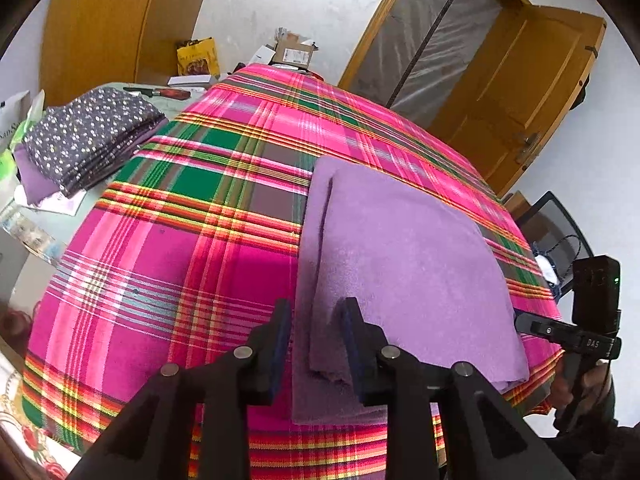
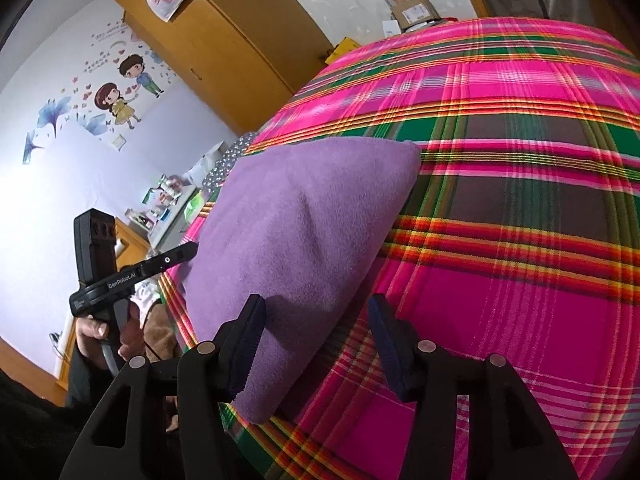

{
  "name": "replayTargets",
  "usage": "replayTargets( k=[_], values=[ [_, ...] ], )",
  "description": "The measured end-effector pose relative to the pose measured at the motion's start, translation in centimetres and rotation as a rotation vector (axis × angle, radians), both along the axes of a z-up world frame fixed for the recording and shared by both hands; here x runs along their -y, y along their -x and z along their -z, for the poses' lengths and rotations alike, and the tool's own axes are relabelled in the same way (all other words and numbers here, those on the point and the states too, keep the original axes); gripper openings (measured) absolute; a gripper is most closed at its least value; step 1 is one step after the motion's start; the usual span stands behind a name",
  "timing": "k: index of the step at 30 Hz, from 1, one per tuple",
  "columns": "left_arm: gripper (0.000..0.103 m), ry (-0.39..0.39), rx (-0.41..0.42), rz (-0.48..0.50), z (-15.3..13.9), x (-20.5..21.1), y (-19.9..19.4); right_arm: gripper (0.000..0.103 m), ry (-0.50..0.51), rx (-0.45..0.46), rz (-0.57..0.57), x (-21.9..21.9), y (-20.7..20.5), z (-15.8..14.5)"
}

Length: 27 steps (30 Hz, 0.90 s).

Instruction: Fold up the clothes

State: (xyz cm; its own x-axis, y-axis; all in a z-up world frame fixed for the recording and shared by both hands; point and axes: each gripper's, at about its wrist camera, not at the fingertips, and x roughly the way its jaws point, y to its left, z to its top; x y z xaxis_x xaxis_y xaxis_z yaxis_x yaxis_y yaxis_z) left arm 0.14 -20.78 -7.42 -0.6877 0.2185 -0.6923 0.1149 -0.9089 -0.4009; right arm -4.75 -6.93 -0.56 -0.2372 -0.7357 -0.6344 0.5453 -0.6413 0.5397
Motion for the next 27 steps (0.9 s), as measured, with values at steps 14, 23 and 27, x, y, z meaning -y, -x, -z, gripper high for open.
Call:
replayTargets(
  k=[14, 23, 27],
  values=[
    [0.027, -0.181, -0.007, 0.02, 1.4, 1.8, 0.9, 0.055, 0.038, 0.042, 0.005, 0.6, 0.7, 0.2],
    [0.027, -0.261, -0.008, 0.046, 1.9, 2.5, 0.3, 0.056, 0.059, 0.075, 0.007, 0.6, 0.9, 0.3],
    [0.027, -0.293, -0.01, 0.058, 2.1, 2.9, 0.2, 0.057, 0.054, 0.081, -0.006, 0.7, 0.9, 0.2]
  ],
)
